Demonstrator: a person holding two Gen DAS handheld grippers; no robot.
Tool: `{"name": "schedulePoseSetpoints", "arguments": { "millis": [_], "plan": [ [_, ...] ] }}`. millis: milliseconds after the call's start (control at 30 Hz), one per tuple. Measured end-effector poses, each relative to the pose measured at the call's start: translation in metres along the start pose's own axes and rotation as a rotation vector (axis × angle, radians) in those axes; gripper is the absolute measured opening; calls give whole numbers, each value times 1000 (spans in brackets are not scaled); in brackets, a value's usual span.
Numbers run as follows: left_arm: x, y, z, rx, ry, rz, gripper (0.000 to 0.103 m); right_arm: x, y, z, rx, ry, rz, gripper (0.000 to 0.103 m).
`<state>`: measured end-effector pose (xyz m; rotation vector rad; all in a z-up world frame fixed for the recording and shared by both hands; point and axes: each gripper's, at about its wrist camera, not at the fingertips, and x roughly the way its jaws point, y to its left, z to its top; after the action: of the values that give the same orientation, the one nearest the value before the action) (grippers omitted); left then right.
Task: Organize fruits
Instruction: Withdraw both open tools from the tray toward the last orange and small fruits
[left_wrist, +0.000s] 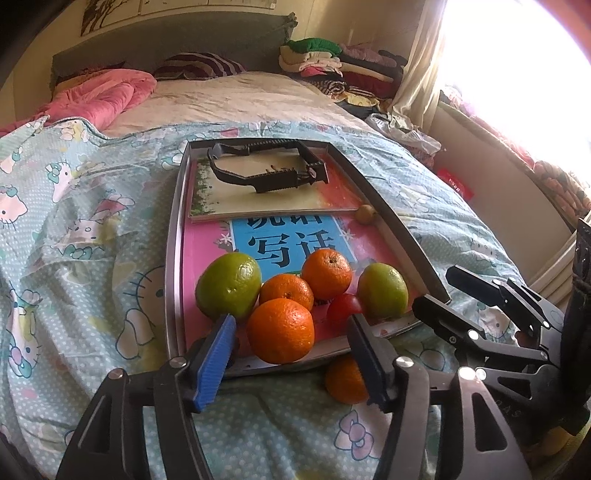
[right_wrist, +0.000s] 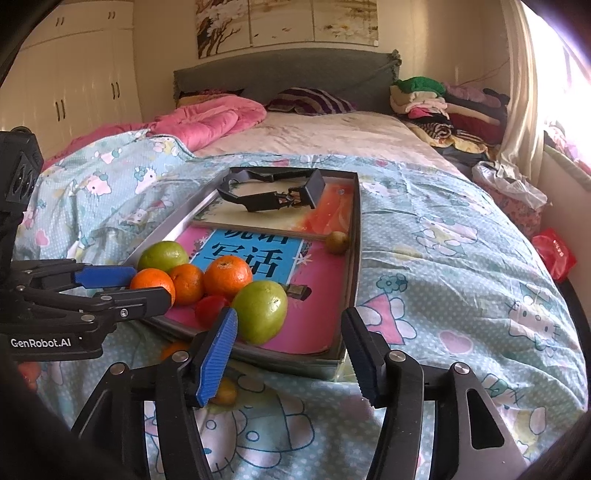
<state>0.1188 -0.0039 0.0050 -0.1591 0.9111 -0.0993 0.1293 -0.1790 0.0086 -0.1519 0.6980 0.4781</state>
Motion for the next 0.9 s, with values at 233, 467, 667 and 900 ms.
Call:
{"name": "schedulePoseSetpoints", "arguments": {
  "millis": [233, 467, 667, 900],
  "plan": [
    [-10, -1, 0, 3, -25, 0, 75, -12, 0, -1, 4, -29, -7, 65],
    [-21, -4, -2, 7, -51, -3, 79, -27, 3, -2, 7, -62, -10, 73],
    [-28, -7, -6, 20, -61, 3, 79, -37, 4, -7, 10, -64, -16, 75],
    [-35, -7, -15, 30, -53, 1, 79, -45, 7, -16, 6, -57, -12, 76]
  ]
}}
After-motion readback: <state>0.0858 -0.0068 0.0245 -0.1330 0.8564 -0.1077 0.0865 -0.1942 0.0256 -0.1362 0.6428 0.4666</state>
